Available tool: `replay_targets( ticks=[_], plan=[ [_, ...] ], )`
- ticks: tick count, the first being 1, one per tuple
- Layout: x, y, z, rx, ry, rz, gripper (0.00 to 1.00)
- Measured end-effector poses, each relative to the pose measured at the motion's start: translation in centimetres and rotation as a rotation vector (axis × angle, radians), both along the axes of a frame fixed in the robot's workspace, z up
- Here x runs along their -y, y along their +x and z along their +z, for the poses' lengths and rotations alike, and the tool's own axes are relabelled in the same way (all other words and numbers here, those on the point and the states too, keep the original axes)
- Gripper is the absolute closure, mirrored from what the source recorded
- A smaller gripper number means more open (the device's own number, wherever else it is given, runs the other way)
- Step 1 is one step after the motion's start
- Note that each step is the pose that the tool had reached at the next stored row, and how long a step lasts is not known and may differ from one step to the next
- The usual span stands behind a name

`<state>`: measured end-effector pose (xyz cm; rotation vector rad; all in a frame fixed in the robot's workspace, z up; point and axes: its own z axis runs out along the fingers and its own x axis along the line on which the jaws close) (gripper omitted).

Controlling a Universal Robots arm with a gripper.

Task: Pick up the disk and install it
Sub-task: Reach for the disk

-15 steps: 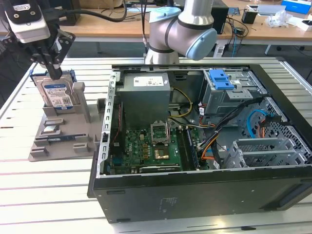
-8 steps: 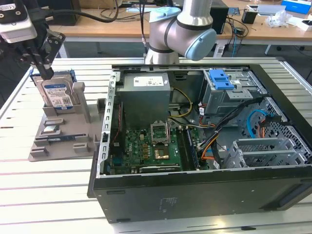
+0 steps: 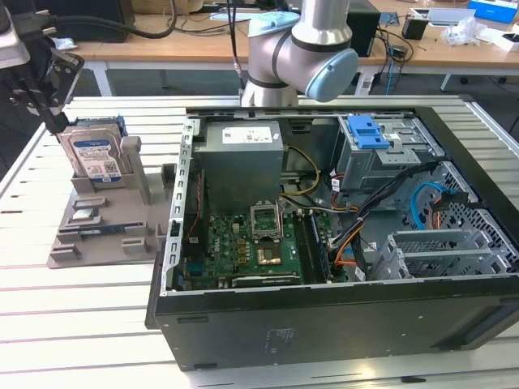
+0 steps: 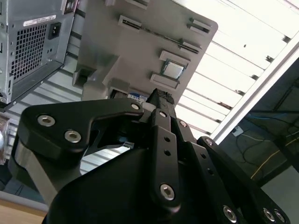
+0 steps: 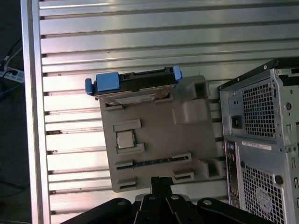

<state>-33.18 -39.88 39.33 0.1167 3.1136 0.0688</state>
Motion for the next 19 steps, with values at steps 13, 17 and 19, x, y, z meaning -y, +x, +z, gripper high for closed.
replay_targets(
  ticks=[13, 17, 19],
  plan=[
    [0.00, -3.7, 0.00, 0.0000, 0.0000, 0.000, 0.89],
    [0.00, -4.7, 0.00, -0.0001, 0.0000, 0.000, 0.89],
    [0.00, -5.2, 0.00, 0.0000, 0.0001, 0.000, 0.89]
  ],
)
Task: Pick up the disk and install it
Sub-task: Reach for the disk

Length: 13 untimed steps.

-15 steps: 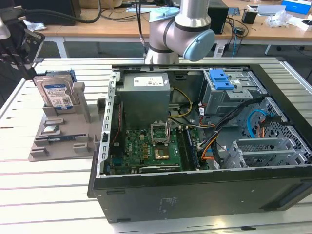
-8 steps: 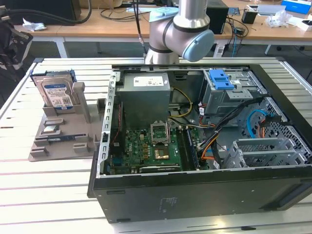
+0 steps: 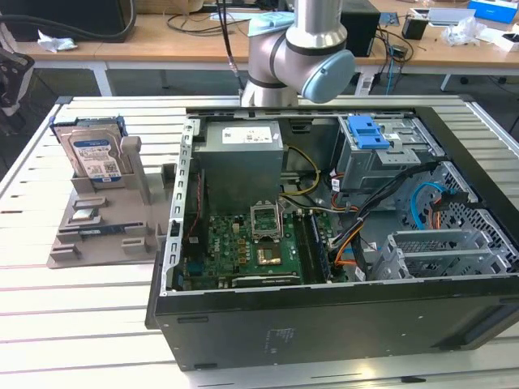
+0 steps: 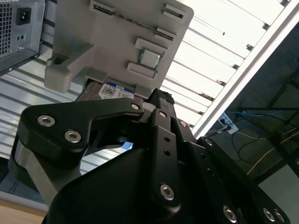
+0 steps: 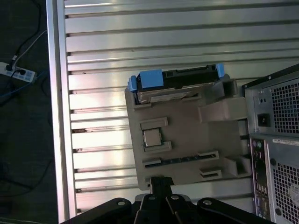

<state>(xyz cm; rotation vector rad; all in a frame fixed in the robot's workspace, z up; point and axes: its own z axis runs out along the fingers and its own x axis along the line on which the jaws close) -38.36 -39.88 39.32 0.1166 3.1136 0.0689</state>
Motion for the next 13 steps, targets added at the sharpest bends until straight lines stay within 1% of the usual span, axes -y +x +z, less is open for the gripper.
replay_targets(
  ticks=[2, 8, 10, 13],
  plan=[
    [0.00, -0.6, 0.00, -0.0001, 0.0000, 0.000, 0.89],
    [0.00, -1.8, 0.00, -0.0001, 0.0000, 0.000, 0.89],
    [0.00, -2.4, 0.00, -0.0001, -0.0001, 0.000, 0.89],
    [0.00, -3.0, 0.00, -0.0001, 0.0000, 0.000, 0.89]
  ],
)
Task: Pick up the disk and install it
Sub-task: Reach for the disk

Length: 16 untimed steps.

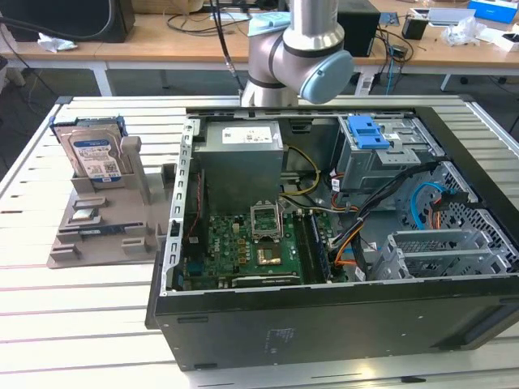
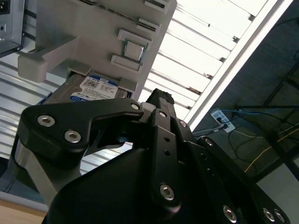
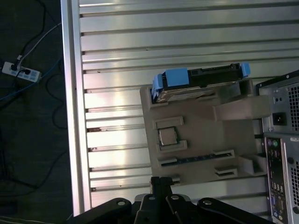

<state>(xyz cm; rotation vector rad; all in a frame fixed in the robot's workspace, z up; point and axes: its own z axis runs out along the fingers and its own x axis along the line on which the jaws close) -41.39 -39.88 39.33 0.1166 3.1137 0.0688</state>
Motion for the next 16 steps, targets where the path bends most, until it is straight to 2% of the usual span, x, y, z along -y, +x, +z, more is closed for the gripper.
replay_targets(
  ticks=[16],
  plan=[
    [0.00, -3.1, 0.00, 0.0000, 0.0000, 0.000, 0.89]
  ],
)
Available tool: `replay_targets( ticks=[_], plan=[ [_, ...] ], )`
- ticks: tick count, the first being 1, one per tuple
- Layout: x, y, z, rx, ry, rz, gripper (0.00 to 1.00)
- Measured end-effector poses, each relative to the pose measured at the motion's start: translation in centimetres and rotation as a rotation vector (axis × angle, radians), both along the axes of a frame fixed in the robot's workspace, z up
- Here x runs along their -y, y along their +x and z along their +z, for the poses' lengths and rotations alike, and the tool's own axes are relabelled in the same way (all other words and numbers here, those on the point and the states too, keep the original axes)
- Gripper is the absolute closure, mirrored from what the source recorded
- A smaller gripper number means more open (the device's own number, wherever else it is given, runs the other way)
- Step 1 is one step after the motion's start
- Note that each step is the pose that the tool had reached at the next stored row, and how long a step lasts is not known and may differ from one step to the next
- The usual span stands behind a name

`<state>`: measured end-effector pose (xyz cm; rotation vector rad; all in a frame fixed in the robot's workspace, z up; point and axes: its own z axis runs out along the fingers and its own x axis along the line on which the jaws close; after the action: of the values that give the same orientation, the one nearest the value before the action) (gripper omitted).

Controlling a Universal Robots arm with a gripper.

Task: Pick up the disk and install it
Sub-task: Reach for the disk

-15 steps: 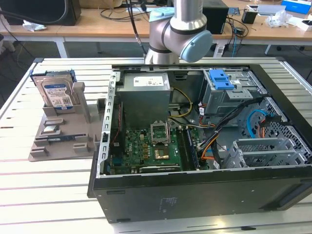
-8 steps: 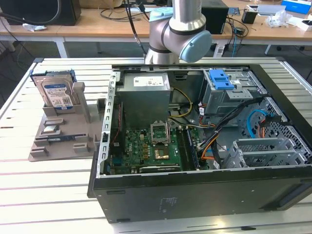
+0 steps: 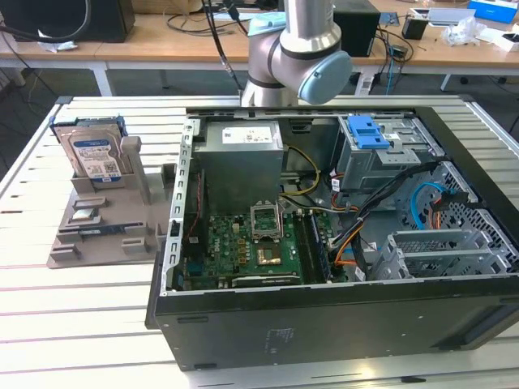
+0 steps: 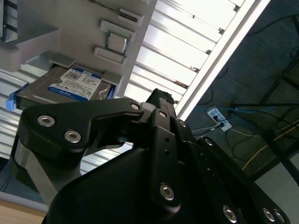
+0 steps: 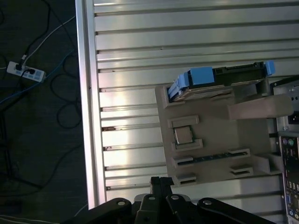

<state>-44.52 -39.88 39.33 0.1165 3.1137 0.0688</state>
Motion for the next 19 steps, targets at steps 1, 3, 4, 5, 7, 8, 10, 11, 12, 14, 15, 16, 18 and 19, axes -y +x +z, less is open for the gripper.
replay_targets(
  ticks=[1, 3, 4, 5, 7, 8, 10, 11, 12, 14, 15, 16, 18, 19],
  plan=[
    [0.00, -0.1, 0.00, 0.0000, 0.0000, 0.000, 0.89],
    [0.00, -0.6, 0.00, 0.0000, 0.0000, 0.000, 0.89],
    [0.00, -0.8, 0.00, 0.0001, 0.0000, 0.000, 0.89],
    [0.00, -1.0, 0.00, 0.0000, 0.0000, 0.000, 0.89],
    [0.00, -1.4, 0.00, 0.0000, 0.0000, 0.000, 0.89],
    [0.00, -1.6, 0.00, 0.0000, 0.0000, 0.000, 0.89],
    [0.00, -2.1, 0.00, 0.0000, 0.0000, 0.000, 0.89],
    [0.00, -2.3, 0.00, 0.0000, 0.0000, 0.000, 0.89],
    [0.00, -2.4, 0.00, 0.0001, 0.0000, 0.000, 0.89],
    [0.00, -2.9, -0.01, 0.0001, 0.0001, 0.000, 0.89],
    [0.00, -3.2, 0.00, 0.0001, 0.0000, 0.000, 0.89],
    [0.00, -3.3, 0.00, 0.0000, 0.0000, 0.000, 0.89],
    [0.00, -3.7, 0.00, 0.0000, 0.0000, 0.000, 0.89],
    [0.00, -3.9, 0.00, 0.0000, 0.0000, 0.000, 0.89]
  ],
)
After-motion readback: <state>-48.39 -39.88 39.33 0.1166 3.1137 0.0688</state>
